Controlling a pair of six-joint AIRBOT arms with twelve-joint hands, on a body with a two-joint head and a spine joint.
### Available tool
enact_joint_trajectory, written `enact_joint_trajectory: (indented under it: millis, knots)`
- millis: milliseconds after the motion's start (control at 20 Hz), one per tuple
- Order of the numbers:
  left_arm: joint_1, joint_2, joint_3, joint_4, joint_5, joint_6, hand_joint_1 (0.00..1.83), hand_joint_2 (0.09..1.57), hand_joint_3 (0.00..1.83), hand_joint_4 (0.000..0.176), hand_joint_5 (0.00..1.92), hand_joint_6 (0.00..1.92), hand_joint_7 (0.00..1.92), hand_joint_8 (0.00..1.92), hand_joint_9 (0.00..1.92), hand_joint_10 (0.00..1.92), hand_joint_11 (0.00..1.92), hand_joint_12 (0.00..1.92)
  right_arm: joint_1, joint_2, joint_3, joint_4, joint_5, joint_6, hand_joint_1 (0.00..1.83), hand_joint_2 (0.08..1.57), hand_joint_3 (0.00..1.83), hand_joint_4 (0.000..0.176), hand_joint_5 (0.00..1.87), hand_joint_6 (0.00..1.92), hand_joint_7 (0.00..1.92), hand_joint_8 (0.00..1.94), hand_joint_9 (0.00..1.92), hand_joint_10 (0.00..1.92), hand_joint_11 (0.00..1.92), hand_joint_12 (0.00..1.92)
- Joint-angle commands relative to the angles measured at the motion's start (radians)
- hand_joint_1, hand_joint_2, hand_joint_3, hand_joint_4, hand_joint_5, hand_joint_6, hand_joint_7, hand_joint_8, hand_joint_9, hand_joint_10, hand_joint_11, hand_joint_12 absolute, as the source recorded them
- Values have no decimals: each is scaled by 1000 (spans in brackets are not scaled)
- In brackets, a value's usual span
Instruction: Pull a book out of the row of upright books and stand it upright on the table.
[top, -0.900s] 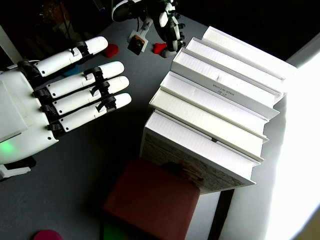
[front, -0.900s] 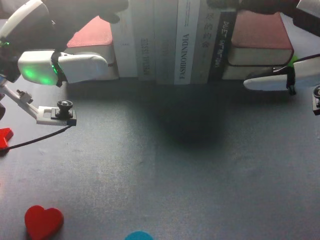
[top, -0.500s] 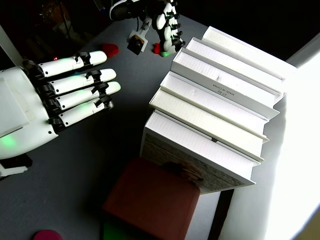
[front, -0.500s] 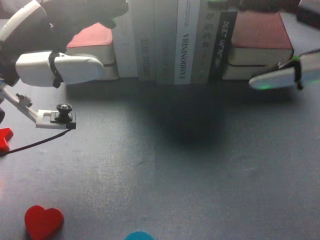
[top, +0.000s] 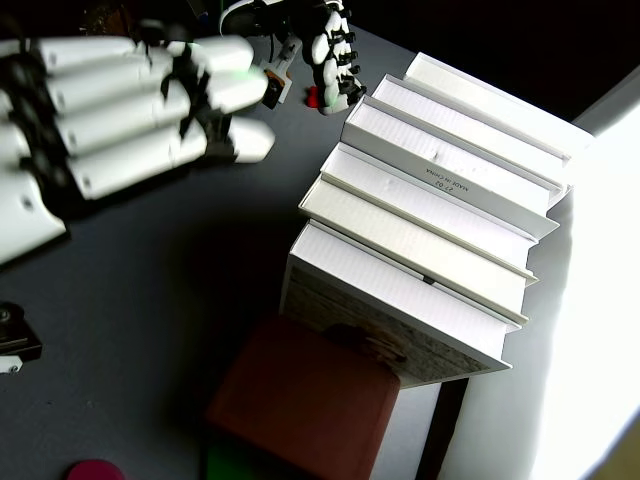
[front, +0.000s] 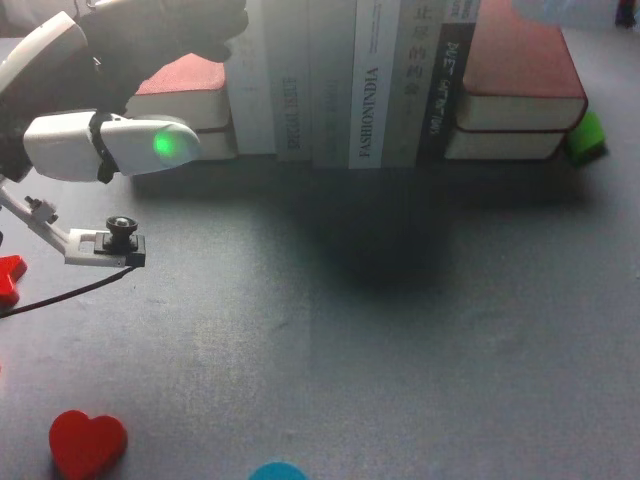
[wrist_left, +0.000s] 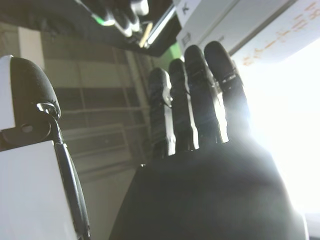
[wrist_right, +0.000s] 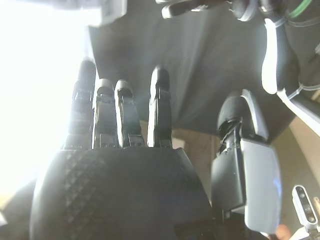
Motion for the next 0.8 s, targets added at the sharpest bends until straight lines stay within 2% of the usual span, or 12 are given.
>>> enact_joint_trajectory:
  millis: [0,50,100,200,300,400,450,500,550,650,700,750]
  knots:
    - [-8,4,-4,-51,-110,-10,1009,843,0,34,463,1,364,0,366,13,0,1220,16,-10,10,44,33,3,380,1219,0,103,782,48,0,0,0,0,0,0]
    - [-8,6,-6,-51,-109,-10,994,846,0,39,460,0,361,0,371,14,0,1224,20,-24,27,38,13,3,335,1212,0,114,797,46,0,0,0,0,26,13]
    - [-6,9,-8,-51,-111,-10,969,849,1,52,453,0,358,0,371,13,0,1225,21,-38,42,33,-6,3,256,1204,0,2,825,50,0,0,0,0,4,2]
    - [-5,14,-12,-52,-113,-10,961,843,0,56,463,5,352,2,365,10,0,1219,25,-56,64,19,-42,3,271,1174,0,0,824,40,0,0,0,0,0,0]
    - [-6,19,-17,-52,-114,-10,982,854,3,38,475,8,343,0,350,3,0,1217,34,-76,90,-4,-89,3,212,1166,0,1,744,5,0,0,0,0,0,0]
    - [-8,17,-18,-51,-116,-10,1006,883,11,32,495,11,353,3,376,11,0,1267,41,-85,109,-8,-119,2,284,1172,0,0,771,14,0,0,0,0,0,0]
    - [-7,17,-18,-52,-117,-10,1021,886,11,29,498,10,356,4,381,13,0,1268,50,-87,114,-8,-132,0,281,1164,0,3,773,14,0,0,0,0,0,0]
    - [-6,18,-19,-52,-117,-10,1033,889,11,31,498,9,376,11,395,18,0,1265,56,-88,117,-8,-136,0,289,1171,0,16,757,7,0,0,0,0,0,0]
    - [-5,17,-19,-53,-118,-10,1041,888,9,28,502,9,395,17,409,23,0,1268,65,-90,120,-8,-139,-2,332,1189,1,0,738,2,0,0,0,0,0,0]
    - [-5,15,-19,-55,-120,-10,1043,891,9,16,492,4,406,18,407,20,0,1265,90,-93,123,-8,-151,-25,338,1193,2,0,740,4,0,0,0,0,0,0]
    - [-3,13,-19,-56,-122,-10,1038,890,6,3,485,1,401,11,407,18,0,1275,103,-94,123,-8,-157,-39,318,1177,0,28,735,2,0,0,0,0,0,0]
    - [-3,12,-19,-56,-122,-10,1034,890,5,8,487,2,381,2,402,15,0,1276,111,-95,123,-8,-161,-46,328,1182,0,24,731,0,0,0,0,0,0,0]
